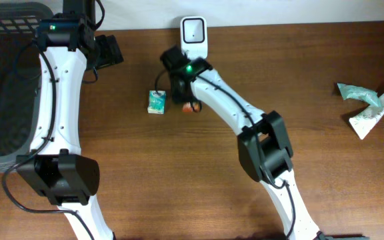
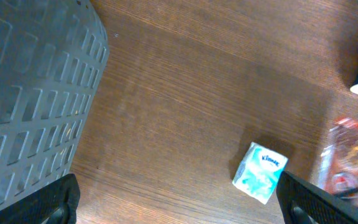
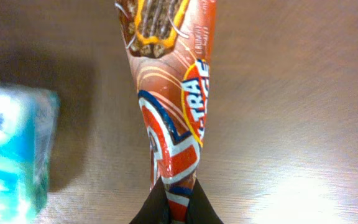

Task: Scan the item barcode
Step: 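Hold the red chocolate bar up to the scanner, then carry the chocolate bar right and place it on the pile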

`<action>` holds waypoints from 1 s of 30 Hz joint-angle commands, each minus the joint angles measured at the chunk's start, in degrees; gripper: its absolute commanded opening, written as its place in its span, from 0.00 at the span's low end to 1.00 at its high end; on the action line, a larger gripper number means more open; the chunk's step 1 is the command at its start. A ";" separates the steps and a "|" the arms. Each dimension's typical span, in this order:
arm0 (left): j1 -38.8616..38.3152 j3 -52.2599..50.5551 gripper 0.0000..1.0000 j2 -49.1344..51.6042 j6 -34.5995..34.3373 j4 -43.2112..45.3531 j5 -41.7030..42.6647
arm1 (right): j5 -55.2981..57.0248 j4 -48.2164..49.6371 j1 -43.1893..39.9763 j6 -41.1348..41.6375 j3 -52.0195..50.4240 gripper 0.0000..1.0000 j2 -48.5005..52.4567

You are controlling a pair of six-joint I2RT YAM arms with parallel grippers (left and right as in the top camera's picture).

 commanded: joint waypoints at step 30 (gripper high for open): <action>0.07 0.04 0.99 0.02 -0.55 0.09 0.00 | 20.17 -19.74 -47.41 3.02 10.12 0.04 -7.08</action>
